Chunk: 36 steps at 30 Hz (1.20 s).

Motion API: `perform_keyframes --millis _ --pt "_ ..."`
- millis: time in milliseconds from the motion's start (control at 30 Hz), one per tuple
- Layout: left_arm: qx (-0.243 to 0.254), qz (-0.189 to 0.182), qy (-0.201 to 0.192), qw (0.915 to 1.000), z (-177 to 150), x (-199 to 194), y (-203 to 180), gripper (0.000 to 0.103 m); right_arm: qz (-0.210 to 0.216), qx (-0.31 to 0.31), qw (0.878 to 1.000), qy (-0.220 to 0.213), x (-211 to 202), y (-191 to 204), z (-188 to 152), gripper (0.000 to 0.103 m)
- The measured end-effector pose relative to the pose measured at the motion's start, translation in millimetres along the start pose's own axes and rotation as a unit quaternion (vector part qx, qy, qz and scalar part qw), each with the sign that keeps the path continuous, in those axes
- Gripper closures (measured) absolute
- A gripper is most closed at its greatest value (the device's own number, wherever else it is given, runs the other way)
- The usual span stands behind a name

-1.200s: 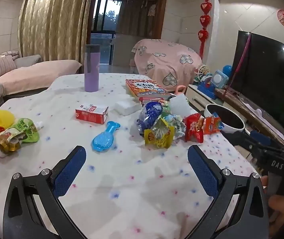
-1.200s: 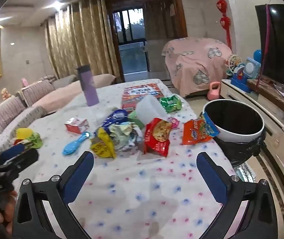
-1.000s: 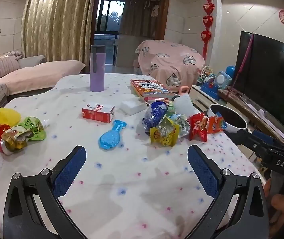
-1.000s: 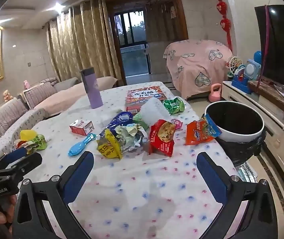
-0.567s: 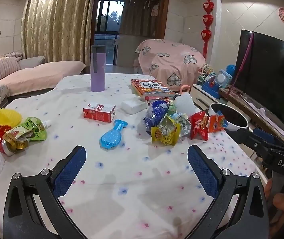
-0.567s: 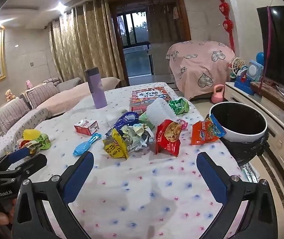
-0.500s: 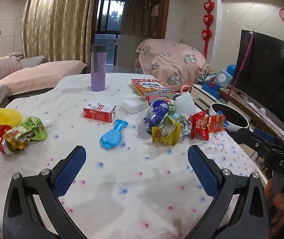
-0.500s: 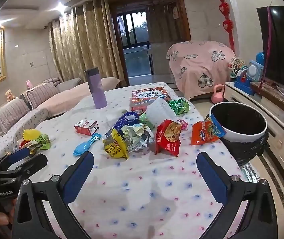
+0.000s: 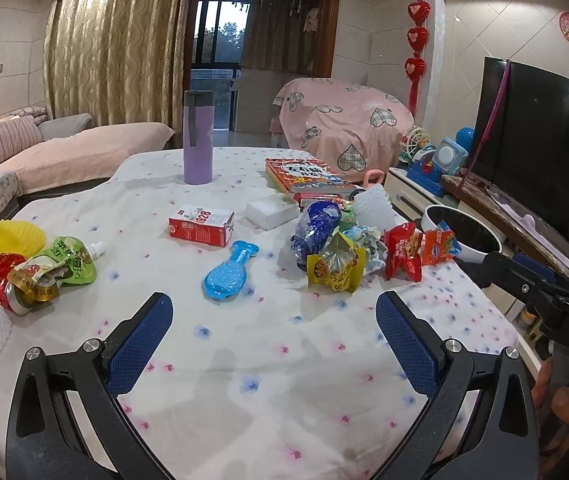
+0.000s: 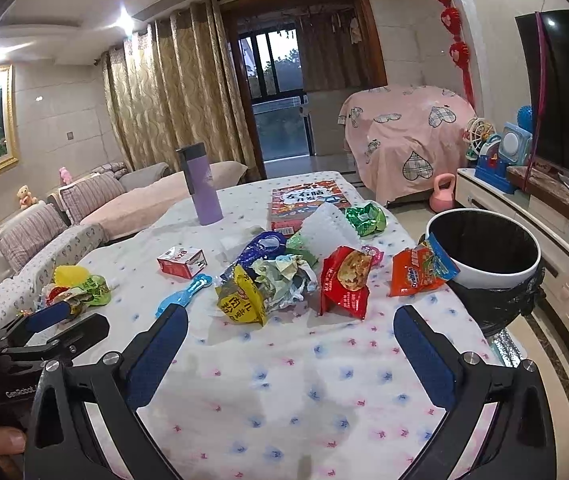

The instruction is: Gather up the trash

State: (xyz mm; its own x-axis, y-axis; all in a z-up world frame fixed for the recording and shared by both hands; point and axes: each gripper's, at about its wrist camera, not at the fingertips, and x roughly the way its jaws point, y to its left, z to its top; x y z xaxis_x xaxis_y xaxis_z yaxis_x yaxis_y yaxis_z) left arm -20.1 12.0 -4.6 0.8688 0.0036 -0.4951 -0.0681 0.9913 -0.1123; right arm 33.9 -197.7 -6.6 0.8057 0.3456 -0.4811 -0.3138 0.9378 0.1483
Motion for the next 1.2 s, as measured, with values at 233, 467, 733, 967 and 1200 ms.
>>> perform_keyframes --millis 233,467,733,967,1200 --pt "-0.002 -0.002 0.001 1.0000 1.7 1.8 1.6 0.000 0.007 -0.001 1.000 -0.005 -1.2 1.0 1.6 0.000" --pt "0.000 0.000 0.000 1.0000 2.9 2.6 2.1 0.000 0.010 0.002 1.000 -0.008 -1.8 0.8 2.9 0.000" --pt "0.004 0.002 -0.002 1.0000 6.0 3.2 2.5 0.000 0.015 0.003 1.000 -0.011 -3.1 0.7 3.2 0.000" --pt "0.005 0.002 -0.001 1.0000 6.1 3.3 2.4 0.000 0.017 0.003 1.000 -0.013 -3.8 1.3 2.8 0.000" --pt "0.005 0.002 0.000 1.0000 5.4 3.2 2.4 0.000 0.022 -0.002 1.000 -0.012 -3.6 4.5 3.2 0.000"
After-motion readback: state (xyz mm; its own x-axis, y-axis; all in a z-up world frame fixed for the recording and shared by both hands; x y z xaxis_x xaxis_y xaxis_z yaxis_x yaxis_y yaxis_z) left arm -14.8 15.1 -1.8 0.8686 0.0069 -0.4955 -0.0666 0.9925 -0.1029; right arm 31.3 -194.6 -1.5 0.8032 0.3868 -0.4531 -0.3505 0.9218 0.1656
